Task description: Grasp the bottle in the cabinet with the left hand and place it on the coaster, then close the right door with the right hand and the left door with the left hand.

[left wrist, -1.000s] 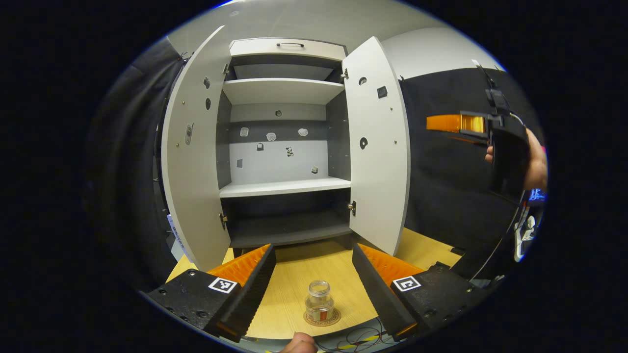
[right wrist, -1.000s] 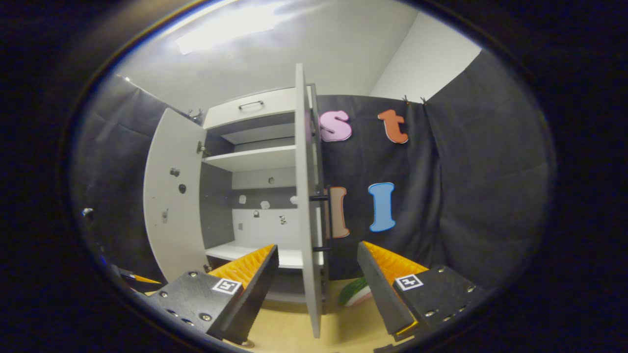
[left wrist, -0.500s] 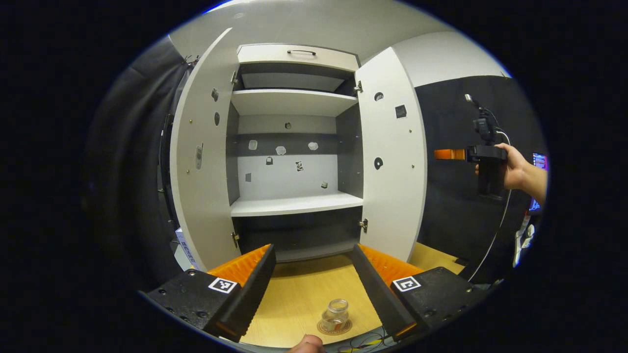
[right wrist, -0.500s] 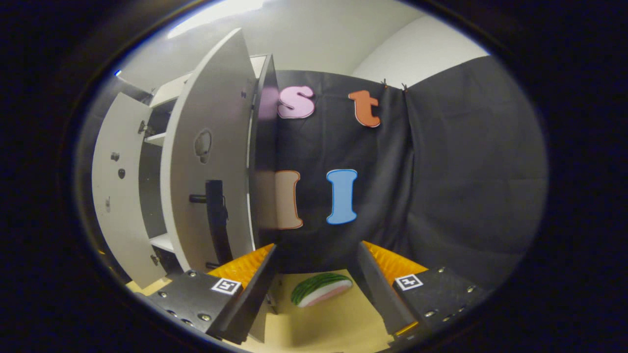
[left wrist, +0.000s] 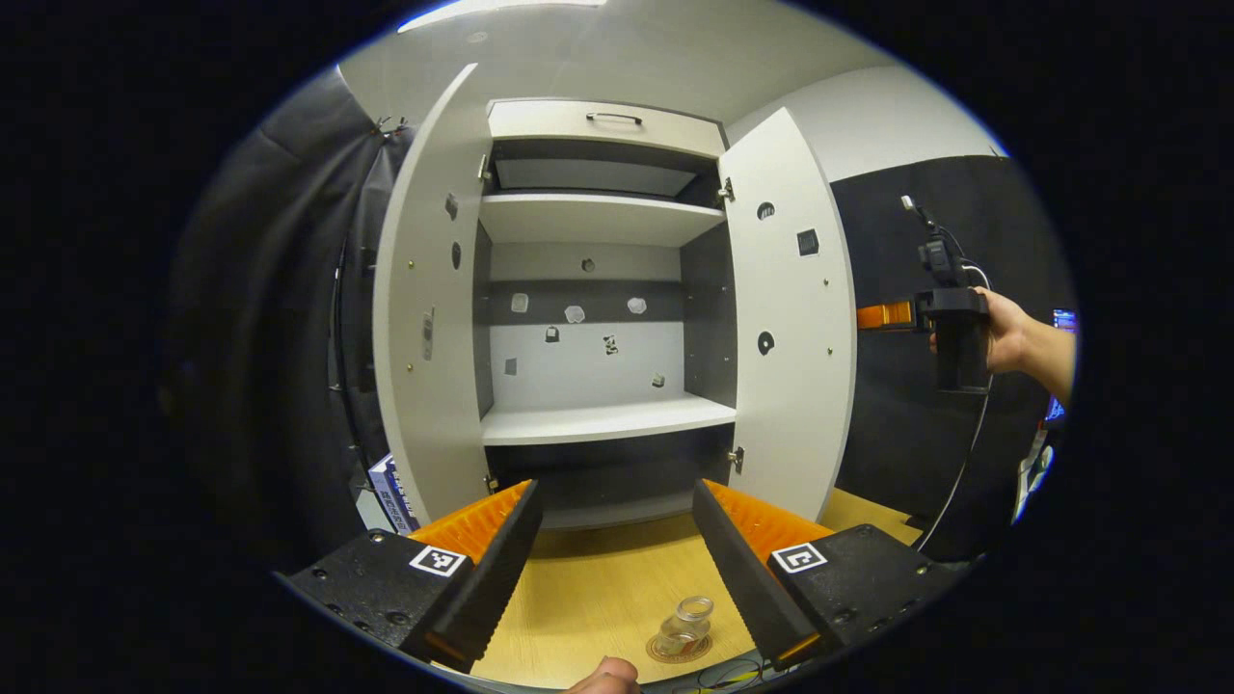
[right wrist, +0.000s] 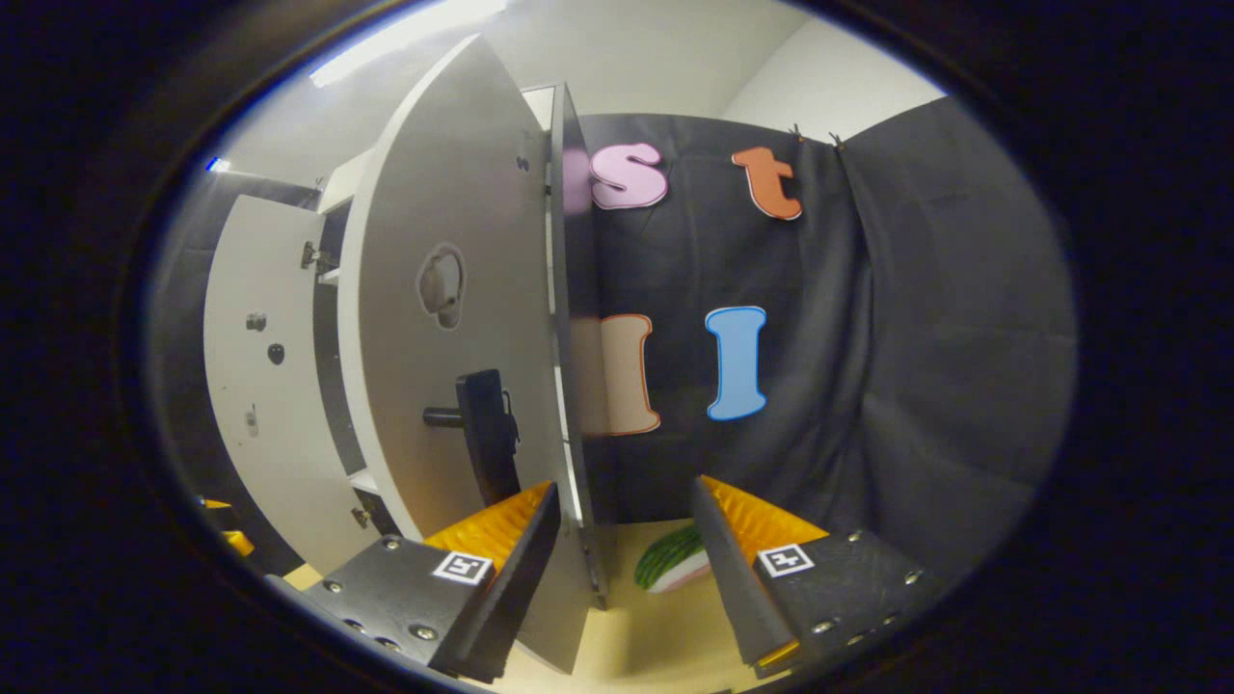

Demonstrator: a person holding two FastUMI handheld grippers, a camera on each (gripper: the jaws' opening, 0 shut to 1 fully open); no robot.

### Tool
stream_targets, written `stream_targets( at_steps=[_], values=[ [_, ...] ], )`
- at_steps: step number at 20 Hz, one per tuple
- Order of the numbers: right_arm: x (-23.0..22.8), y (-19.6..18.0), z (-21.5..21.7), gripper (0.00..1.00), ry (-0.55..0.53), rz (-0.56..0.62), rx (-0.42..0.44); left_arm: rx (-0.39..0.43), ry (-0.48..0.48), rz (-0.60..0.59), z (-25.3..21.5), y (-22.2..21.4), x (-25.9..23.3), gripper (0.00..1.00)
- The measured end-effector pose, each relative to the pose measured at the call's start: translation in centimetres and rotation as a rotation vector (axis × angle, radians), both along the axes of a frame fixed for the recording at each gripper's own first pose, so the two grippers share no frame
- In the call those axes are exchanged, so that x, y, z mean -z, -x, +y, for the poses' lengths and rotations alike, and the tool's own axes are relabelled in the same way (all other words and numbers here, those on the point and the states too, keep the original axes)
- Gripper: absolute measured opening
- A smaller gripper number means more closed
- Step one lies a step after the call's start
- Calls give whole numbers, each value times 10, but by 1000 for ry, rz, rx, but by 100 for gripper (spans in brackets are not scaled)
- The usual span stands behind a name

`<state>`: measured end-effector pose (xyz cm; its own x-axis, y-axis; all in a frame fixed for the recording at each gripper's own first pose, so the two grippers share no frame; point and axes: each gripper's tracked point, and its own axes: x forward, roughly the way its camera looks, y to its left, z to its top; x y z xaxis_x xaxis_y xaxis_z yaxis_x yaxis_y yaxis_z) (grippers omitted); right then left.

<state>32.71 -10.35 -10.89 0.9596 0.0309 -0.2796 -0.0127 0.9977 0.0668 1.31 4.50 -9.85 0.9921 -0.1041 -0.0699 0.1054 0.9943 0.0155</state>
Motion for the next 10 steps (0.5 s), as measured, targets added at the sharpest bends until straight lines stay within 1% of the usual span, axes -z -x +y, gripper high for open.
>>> stream_targets(
  at_steps=[1, 2, 5, 6, 7, 9, 10],
  values=[
    [1, 1, 4, 80, 16, 8, 3, -15, 2, 10, 5, 6, 2, 99],
    [0, 1, 7, 85, 20, 12, 10, -27, 6, 18, 10, 12, 2, 99],
    [2, 5, 28, 85, 14, 47, 14, -115, -22, 32, 34, 30, -7, 99],
    [-1, 4, 37, 85, 21, 32, 8, -129, -27, 33, 39, 35, -12, 99],
    [-2, 3, 43, 80, 35, 7, 0, -135, -28, 35, 40, 41, -16, 99],
    [-4, 2, 54, 80, 39, -48, 7, -159, -52, 32, 54, 54, -24, 99],
    [-5, 2, 57, 85, 33, -61, 19, -170, -60, 27, 62, 57, -30, 98]
  ],
)
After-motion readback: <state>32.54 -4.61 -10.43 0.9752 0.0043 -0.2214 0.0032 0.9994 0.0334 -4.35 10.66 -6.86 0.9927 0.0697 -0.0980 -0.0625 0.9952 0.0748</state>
